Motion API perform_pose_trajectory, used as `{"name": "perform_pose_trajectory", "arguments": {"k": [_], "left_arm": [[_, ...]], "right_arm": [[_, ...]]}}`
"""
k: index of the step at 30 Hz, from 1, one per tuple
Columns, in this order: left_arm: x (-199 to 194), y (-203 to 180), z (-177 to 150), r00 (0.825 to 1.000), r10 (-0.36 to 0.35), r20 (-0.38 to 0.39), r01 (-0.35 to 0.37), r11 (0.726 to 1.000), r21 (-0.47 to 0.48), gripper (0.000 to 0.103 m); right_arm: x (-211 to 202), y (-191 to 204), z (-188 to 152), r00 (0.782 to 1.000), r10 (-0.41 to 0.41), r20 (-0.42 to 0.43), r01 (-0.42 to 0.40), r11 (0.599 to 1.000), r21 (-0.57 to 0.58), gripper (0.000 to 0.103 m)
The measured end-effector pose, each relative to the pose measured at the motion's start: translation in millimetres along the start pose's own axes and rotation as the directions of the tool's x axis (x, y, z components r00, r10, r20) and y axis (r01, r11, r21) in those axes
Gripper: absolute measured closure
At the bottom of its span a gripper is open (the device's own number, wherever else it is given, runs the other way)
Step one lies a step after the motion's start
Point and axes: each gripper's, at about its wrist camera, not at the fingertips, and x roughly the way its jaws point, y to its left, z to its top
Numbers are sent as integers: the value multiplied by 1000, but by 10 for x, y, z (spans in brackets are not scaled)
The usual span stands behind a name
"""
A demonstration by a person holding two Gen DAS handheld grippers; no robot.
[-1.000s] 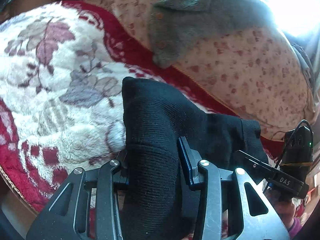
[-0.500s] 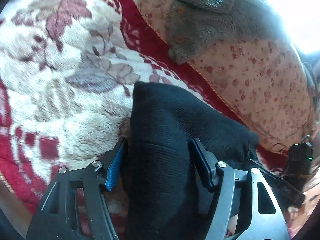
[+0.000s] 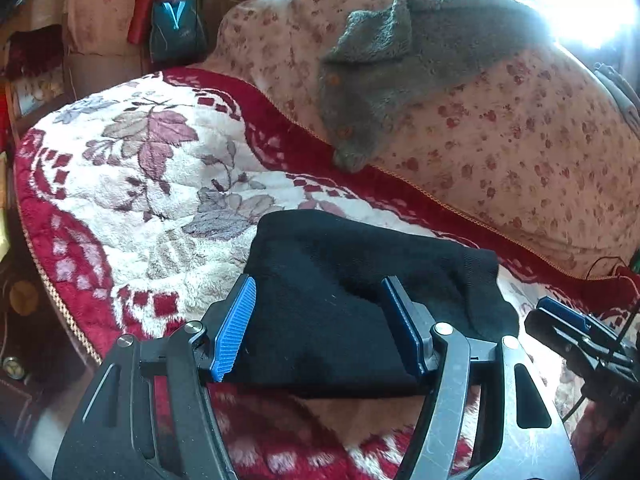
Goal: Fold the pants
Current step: 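Open both tools and withdraw them from the folded pants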
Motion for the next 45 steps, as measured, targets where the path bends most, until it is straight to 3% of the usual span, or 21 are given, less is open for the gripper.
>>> {"name": "perform_pose_trajectory", "arguments": {"k": [9, 22, 45], "left_arm": [[-234, -162, -112, 1000, 28, 12, -28, 999, 19, 38], [-526, -276, -210, 998, 57, 41, -58, 998, 20, 38], [-593, -342, -241, 996, 64, 56, -67, 997, 42, 38]], "right_arm": [[-296, 67, -138, 999, 18, 35, -18, 1000, -4, 44], [-422, 176, -308, 998, 59, 18, -59, 998, -30, 44], [-461, 247, -343, 998, 64, 16, -63, 997, -47, 44]]}}
